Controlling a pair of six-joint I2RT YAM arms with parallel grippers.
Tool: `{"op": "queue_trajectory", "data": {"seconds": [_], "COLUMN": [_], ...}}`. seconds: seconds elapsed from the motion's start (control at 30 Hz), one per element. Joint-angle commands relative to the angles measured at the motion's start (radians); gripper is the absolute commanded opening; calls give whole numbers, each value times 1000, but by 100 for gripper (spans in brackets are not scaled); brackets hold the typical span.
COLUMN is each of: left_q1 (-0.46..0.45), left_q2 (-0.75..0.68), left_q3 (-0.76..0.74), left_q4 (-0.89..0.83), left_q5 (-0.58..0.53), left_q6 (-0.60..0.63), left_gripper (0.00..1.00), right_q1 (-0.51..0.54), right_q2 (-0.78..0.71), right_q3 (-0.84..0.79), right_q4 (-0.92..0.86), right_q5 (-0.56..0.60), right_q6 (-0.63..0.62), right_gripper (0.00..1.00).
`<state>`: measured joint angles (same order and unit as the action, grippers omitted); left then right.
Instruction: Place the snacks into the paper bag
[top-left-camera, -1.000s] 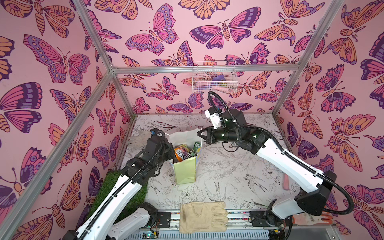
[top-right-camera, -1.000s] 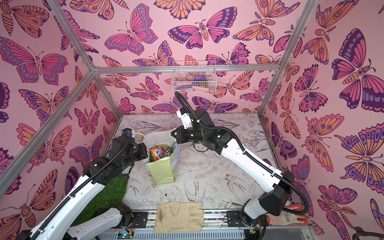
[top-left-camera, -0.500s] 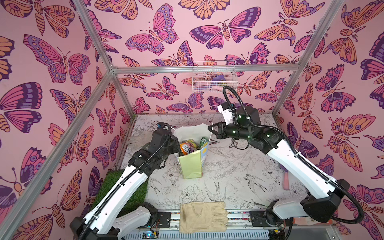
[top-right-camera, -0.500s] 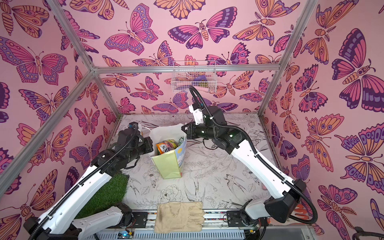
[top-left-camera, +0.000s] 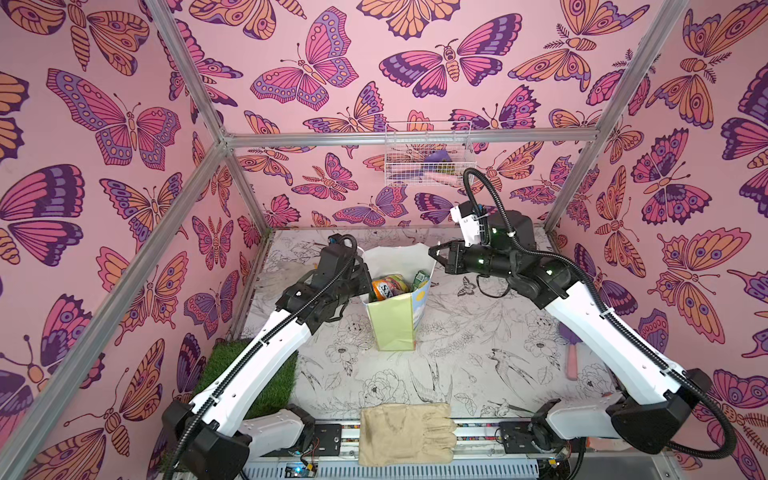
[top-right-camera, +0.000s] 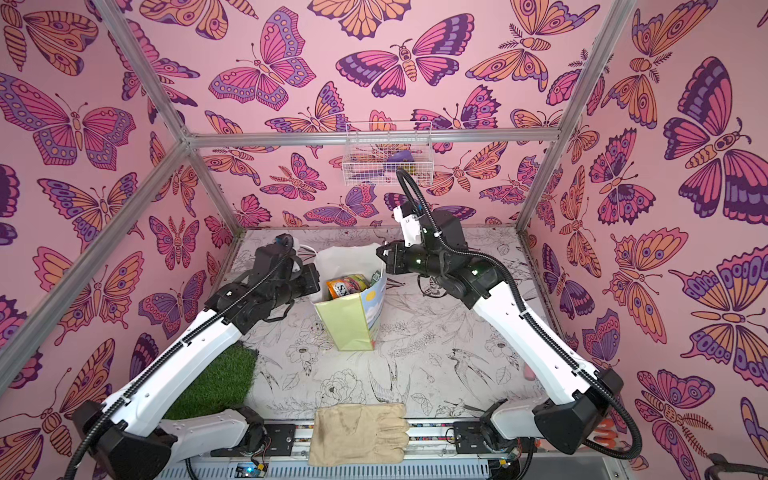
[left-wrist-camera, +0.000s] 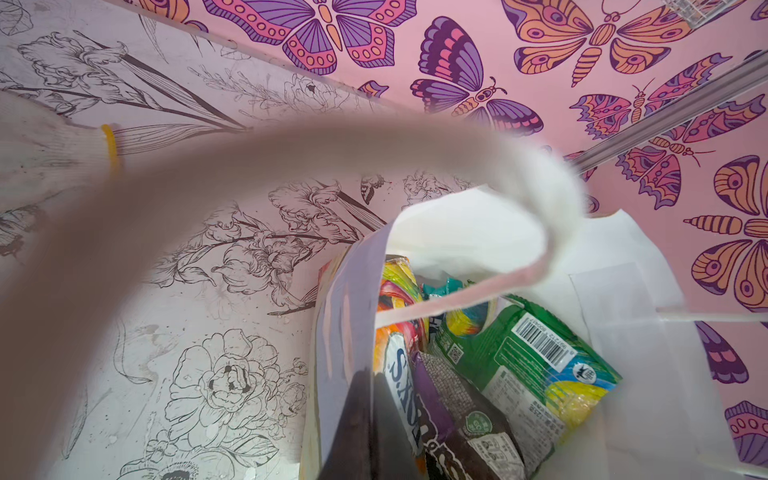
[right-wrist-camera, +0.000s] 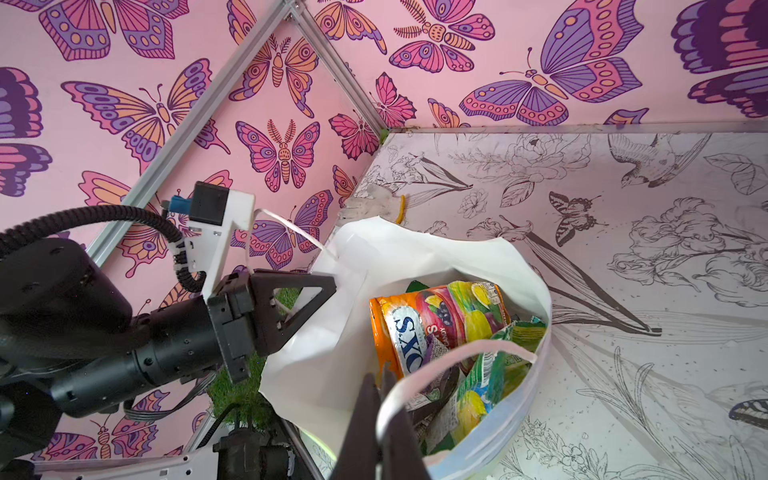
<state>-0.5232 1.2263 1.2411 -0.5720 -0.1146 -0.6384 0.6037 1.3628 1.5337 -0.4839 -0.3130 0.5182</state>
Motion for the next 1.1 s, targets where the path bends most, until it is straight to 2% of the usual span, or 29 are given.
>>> {"op": "queue_trajectory", "data": {"seconds": [0.0,0.47,1.07], "left_q1": [-11,-66,-97], "left_q2": [21,199,292], "left_q3": [74,186,245], "left_q4": [110,157,178], "left_q5": [1,-11,-39], "left_q6": [-7,-28,-34], "left_gripper": [0,0,0], "right_q1": [-29,-141,-229], "right_q2": [-53,-59,-53], "right_q3": [22,42,21], "right_q4": [84,62,50], "right_q5": [-15,-51,-104], "right_q6": [-19,-31,-34], "right_gripper": [0,0,1]}}
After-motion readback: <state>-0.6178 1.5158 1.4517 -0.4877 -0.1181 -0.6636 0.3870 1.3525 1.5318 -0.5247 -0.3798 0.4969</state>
